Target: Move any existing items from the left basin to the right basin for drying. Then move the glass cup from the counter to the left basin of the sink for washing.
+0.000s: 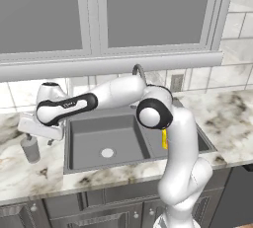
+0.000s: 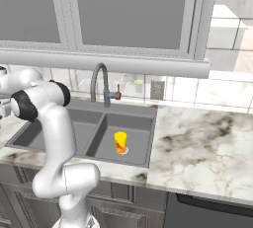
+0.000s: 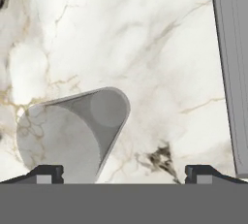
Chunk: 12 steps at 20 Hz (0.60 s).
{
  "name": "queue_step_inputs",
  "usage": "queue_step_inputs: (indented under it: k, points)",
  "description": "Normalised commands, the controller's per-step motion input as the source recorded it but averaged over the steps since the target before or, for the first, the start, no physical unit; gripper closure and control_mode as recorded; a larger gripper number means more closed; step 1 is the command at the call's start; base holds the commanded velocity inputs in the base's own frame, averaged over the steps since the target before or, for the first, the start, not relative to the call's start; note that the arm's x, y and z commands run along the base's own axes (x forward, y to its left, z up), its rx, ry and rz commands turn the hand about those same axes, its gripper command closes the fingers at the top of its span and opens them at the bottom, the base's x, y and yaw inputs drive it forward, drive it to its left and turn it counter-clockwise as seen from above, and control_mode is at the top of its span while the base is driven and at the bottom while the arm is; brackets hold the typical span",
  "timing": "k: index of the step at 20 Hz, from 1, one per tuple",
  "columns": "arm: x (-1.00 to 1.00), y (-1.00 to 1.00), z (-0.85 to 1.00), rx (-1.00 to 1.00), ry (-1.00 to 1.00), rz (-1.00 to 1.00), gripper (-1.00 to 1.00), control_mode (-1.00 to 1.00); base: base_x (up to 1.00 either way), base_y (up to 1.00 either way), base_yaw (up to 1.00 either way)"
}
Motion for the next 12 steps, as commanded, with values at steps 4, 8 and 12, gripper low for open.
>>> queue_step_inputs:
  k: [4,8,12]
  points:
    - [0.04,0.10,-0.07,0.00,-0.05,0.00,-1.00,-1.00,0.00,0.00,0.00]
    - [0.04,0.09,-0.08,0.00,-0.04,0.00,-1.00,-1.00,0.00,0.00,0.00]
    - [0.05,0.02,-0.08,0.00,-0.02,0.00,-1.00,-1.00,0.00,0.00,0.00]
